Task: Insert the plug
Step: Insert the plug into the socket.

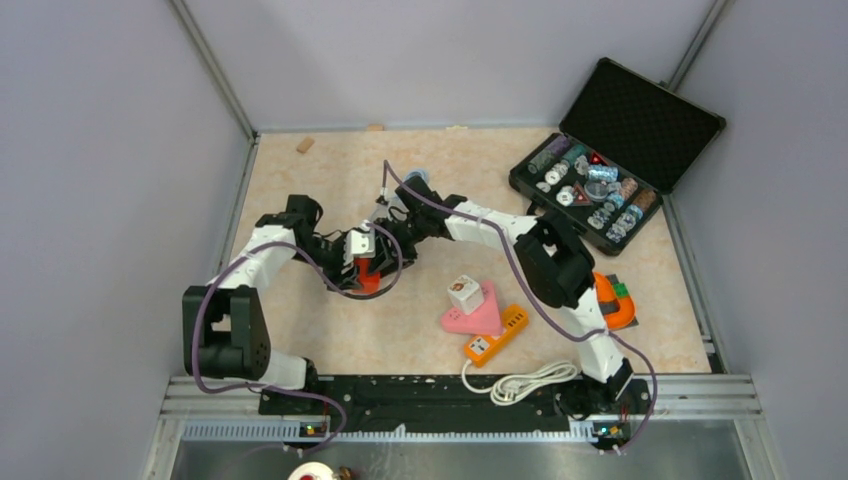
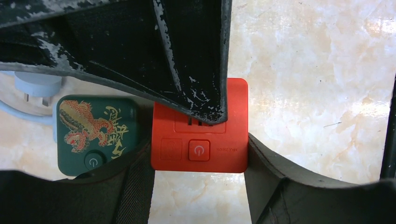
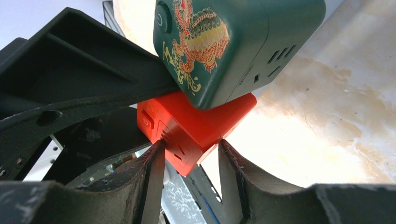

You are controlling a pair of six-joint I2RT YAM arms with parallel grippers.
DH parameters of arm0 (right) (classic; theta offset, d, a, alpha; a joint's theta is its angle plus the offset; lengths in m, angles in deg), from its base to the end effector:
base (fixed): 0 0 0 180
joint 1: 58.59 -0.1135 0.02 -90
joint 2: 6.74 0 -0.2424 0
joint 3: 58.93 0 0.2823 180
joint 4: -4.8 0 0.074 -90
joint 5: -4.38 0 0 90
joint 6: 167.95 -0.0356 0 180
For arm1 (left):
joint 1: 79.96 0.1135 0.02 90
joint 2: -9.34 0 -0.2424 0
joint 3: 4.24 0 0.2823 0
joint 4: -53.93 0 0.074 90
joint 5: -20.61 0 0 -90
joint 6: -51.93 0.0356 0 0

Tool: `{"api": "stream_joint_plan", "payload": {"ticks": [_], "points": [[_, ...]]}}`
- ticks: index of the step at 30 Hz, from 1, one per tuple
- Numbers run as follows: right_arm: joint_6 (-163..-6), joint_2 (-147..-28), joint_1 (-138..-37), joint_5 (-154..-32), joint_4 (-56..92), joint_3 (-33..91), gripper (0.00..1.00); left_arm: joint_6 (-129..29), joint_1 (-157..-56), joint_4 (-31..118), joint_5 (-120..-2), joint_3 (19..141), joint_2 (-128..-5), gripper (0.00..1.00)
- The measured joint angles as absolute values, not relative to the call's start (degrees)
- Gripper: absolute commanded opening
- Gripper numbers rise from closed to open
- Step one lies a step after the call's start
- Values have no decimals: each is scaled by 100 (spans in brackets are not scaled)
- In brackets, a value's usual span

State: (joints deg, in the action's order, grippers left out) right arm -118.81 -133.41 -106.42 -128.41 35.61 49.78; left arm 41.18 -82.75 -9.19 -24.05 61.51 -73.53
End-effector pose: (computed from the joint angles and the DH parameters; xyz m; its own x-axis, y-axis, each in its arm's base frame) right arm 0.3173 0.3863 0.1456 -0.9343 -0.3164 -0.1642 -0.3084 0.4863 0.8176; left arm 0.2749 -0.0388 0.1733 -0.0317 0.6929 -0.7203 0.9959 0.0827 0.0358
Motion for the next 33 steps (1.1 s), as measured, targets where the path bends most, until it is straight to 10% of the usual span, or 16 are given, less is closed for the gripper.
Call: {"api": "stream_joint_plan", "payload": {"ticks": [2, 4, 23, 33], "points": [[-11803, -13440, -10644, -12839, 3848, 5201, 39, 4094, -8275, -917, -2425, 6153, -7353, 91], [-11755, -13525, -10644, -12845, 4090, 5398, 38, 4022, -8283, -864, -2486, 6155, -7348, 99], [-11243, -13663, -10856, -12334, 4643, 5962, 36, -481, -8495, 648, -4156, 6271, -6039, 98], [-11025, -13682, -10883, -12231, 4866, 6108, 34, -2909, -8487, -254, -5006, 7082, -6902, 67]]}}
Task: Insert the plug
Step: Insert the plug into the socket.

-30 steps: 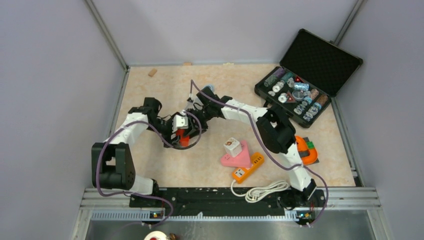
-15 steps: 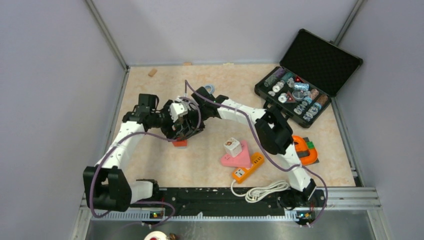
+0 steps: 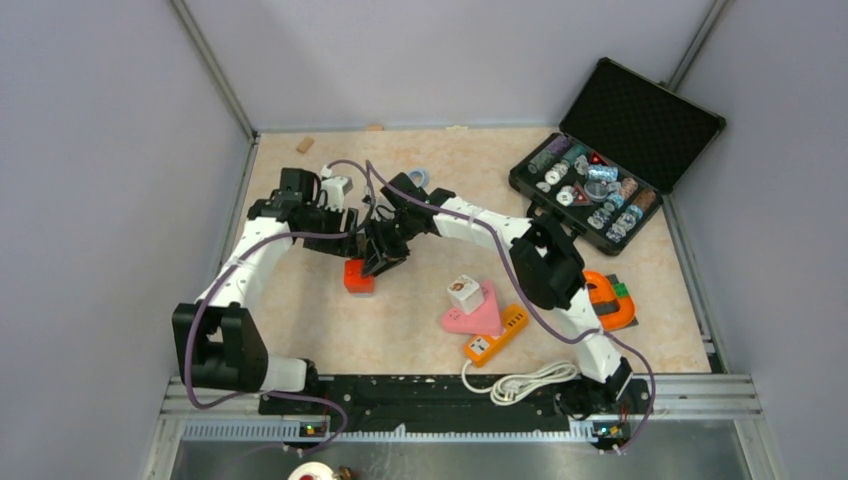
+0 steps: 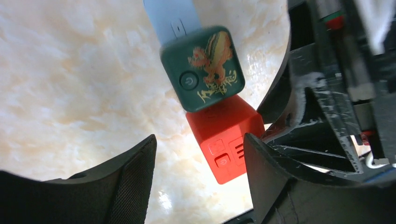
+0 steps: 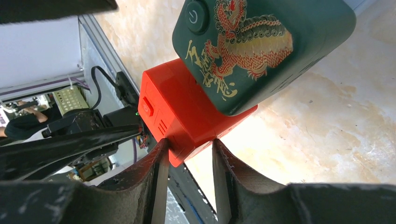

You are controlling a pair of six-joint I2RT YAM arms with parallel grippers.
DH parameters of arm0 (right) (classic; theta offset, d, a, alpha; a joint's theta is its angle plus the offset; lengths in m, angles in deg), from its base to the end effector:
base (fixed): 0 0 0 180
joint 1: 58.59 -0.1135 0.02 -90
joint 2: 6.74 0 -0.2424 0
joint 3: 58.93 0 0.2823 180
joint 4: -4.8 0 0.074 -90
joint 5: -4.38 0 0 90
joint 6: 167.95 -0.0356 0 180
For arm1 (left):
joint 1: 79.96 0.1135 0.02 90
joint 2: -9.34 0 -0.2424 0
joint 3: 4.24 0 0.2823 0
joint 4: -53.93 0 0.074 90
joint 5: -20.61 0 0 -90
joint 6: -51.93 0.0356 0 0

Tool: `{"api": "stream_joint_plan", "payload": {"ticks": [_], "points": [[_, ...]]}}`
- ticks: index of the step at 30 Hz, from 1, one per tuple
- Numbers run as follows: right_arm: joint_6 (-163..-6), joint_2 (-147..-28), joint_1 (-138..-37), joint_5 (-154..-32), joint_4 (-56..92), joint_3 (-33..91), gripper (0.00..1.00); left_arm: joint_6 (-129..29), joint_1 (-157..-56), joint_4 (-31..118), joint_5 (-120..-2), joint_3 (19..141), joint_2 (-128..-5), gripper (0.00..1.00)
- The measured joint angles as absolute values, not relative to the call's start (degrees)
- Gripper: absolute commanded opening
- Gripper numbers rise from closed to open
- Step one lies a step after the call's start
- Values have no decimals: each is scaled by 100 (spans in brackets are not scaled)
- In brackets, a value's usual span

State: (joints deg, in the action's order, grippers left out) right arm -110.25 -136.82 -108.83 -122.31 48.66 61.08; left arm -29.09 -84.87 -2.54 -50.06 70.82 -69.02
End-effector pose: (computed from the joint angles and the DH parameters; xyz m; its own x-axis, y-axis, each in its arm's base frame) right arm 0.3126 0.4090 0.1667 -0.8866 -0.3957 -0.2396 -0.4350 0.5369 0.7228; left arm 0.3050 -0.0380 0.2417 -0.8118 0.2176 -0.5419 0.3782 0.9030 -0.2039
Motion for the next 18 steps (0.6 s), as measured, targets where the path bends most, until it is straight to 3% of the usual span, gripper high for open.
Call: {"api": "stream_joint_plan", "payload": {"ticks": [4, 18], "points": [[-10996, -13689, -10883, -12240, 4890, 6115, 34, -3268, -8487, -512, -5045, 7034, -7047, 53], [-10935, -13916, -10880, -12268, 5223, 6460, 27, -3602, -8487, -816, -5196, 7018, -7429, 42]]}}
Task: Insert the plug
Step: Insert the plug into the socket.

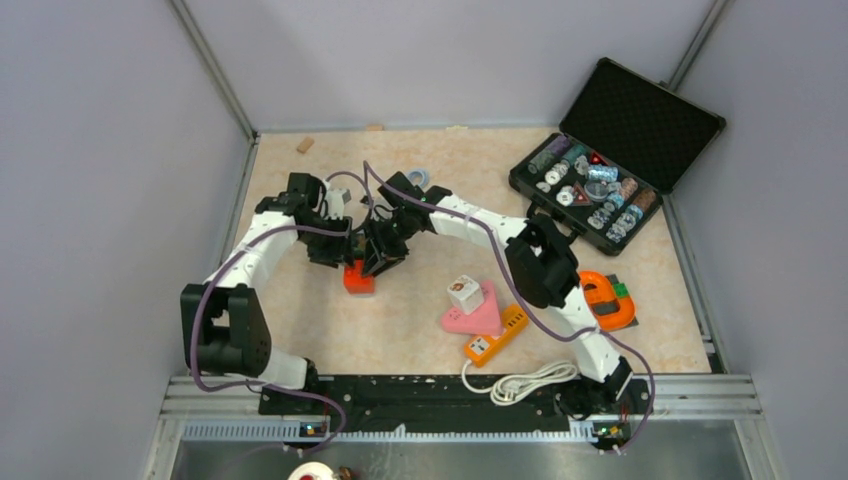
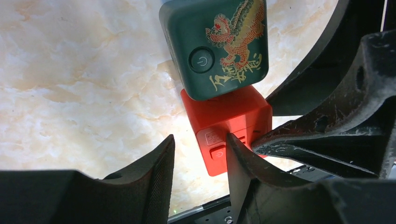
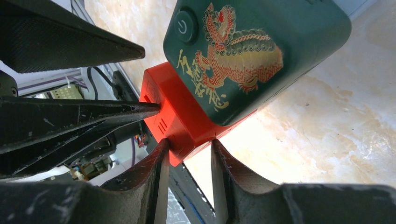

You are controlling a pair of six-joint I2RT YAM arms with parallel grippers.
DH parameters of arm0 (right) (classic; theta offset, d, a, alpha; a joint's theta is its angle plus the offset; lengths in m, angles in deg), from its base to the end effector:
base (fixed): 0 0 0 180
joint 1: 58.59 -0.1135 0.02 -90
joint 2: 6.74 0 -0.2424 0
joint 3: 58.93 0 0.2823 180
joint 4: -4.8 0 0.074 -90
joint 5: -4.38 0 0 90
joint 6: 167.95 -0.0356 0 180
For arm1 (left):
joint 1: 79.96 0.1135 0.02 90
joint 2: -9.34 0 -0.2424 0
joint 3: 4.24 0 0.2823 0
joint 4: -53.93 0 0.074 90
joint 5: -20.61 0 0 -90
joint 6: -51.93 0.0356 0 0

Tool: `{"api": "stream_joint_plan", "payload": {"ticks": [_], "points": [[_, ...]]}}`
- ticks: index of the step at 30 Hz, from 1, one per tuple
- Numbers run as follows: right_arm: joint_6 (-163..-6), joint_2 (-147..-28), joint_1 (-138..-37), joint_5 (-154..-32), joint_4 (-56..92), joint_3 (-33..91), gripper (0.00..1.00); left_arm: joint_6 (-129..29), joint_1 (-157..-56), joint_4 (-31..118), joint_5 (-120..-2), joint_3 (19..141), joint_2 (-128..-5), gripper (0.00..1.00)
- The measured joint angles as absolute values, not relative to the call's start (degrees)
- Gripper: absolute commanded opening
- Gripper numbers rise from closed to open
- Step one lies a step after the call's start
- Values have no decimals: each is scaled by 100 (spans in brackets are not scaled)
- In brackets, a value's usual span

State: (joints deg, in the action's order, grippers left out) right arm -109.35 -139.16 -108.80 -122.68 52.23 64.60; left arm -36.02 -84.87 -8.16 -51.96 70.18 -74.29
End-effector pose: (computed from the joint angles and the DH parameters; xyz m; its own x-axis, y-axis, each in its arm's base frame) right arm 0.3158 0.4127 0.1636 -0.8855 -0.4135 -0.2121 -0.4285 0.5499 0.7170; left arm 0.3043 -0.0368 0.2070 -0.9368 0.1147 -0.3306 0.2110 0.9389 -0.2721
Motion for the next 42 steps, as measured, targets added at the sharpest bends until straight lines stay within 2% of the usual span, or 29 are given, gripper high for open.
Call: {"api": "stream_joint_plan", "payload": {"ticks": [3, 5, 9, 13, 19, 21, 22, 23, 28, 33, 38, 42], "points": [[-10913, -14002, -10874, -12273, 5314, 6596, 21, -3731, -8491, -823, -5205, 7055, -7521, 34], [-10898, -14054, -10856, -12279, 5384, 6679, 19, -3801, -8522, -823, -5185, 7095, -7591, 32], [-10856, -14096, -10854, -12262, 5544, 6786, 16, -3875, -8578, -855, -5185, 7141, -7645, 33], [-10767, -14120, -10856, -12242, 5651, 6867, 19, -3908, -8624, -899, -5286, 7191, -7670, 39], [-10476, -14106, -10909, -12006, 5931, 7092, 29, -3882, -8714, -1118, -5799, 7390, -7665, 63], [-10347, -14032, -10913, -11827, 6005, 7109, 31, -3843, -8720, -1242, -5952, 7549, -7650, 77], [-10270, -13973, -10913, -11689, 6020, 7096, 31, -3827, -8718, -1275, -6018, 7654, -7619, 90], [-10192, -13892, -10915, -11529, 6001, 7046, 32, -3821, -8718, -1288, -6062, 7785, -7545, 97], [-10010, -12948, -10640, -10826, 5806, 6196, 34, -3805, -8718, -943, -6145, 8212, -6679, 99], [-9997, -11289, -9934, -9949, 5150, 4871, 46, -3849, -8718, -237, -6160, 8146, -5661, 99], [-9934, -9820, -9248, -9116, 4659, 3693, 63, -4352, -8718, 749, -6223, 7333, -4802, 99], [-9897, -9110, -8771, -8736, 4681, 2801, 68, -5191, -8716, 1427, -5976, 6542, -4347, 99]]}}
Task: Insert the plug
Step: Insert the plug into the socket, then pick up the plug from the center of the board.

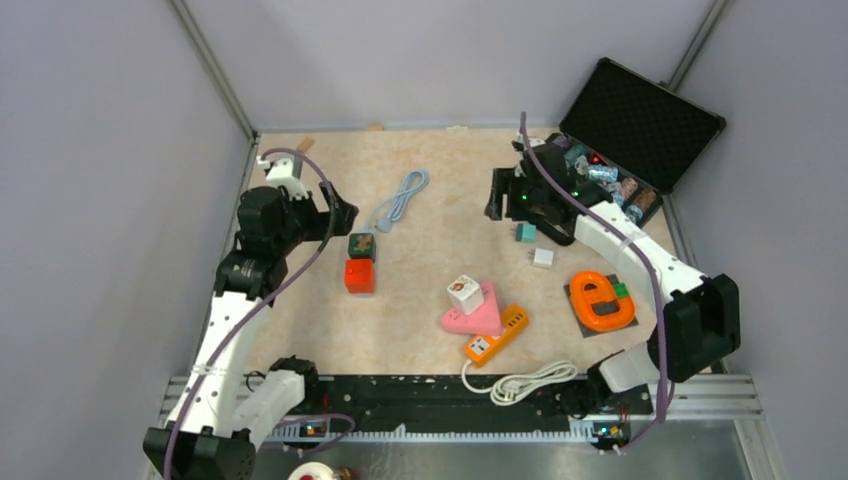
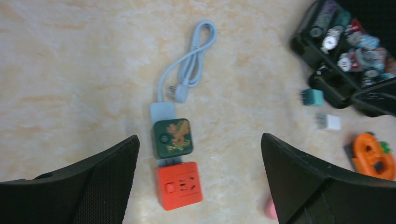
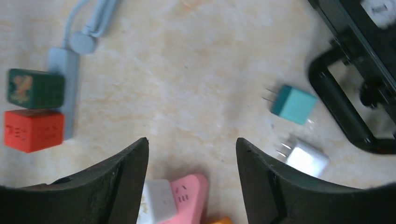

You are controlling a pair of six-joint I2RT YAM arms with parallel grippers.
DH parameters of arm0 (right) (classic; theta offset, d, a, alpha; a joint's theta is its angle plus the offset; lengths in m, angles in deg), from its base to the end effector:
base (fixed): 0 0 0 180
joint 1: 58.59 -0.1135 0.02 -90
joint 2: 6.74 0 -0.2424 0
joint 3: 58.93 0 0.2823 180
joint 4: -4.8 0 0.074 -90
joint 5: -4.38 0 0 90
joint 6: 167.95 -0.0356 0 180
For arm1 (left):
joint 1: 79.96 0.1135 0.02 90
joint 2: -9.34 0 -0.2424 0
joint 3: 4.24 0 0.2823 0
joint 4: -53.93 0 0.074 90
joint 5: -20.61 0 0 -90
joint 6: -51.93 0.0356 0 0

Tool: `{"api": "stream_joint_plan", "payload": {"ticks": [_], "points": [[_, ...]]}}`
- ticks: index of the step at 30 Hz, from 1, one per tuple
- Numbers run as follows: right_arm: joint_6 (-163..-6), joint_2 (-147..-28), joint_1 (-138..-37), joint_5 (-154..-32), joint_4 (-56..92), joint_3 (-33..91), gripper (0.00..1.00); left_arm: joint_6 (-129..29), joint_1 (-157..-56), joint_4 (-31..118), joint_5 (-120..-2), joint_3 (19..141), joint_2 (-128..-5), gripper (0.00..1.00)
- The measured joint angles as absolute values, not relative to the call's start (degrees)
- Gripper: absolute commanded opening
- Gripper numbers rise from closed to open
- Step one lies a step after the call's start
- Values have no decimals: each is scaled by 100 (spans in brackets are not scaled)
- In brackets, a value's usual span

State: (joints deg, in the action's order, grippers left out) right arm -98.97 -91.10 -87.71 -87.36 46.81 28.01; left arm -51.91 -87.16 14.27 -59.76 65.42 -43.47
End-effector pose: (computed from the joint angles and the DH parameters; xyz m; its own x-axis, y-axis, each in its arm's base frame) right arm 0.3164 0.1775 0.2978 -0.6998 0.0206 -0.7141 -0.2741 0.9153 0.2951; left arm 0.2416 -0.0365 0.3461 -0.4396 -0.1822 -0.8795 0.1765 0.9426 -0.2835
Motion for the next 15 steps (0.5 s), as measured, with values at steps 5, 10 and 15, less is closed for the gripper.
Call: {"api": "stream_joint_plan", "payload": {"ticks": [5, 10, 15], "points": [[-9908, -8950, -7952, -8644, 4967, 1890, 71, -6776, -8718, 2583, -5268, 5641, -4161, 99], [-9888, -9093, -7167, -8572, 5349, 1510, 73, -8288, -8718, 3564, -4396, 5042, -4732, 99], [-9700, -9685, -6787, -8463, 5467, 1518, 72, -8878, -8834, 3638, -3937, 5080, -5414, 91]]}}
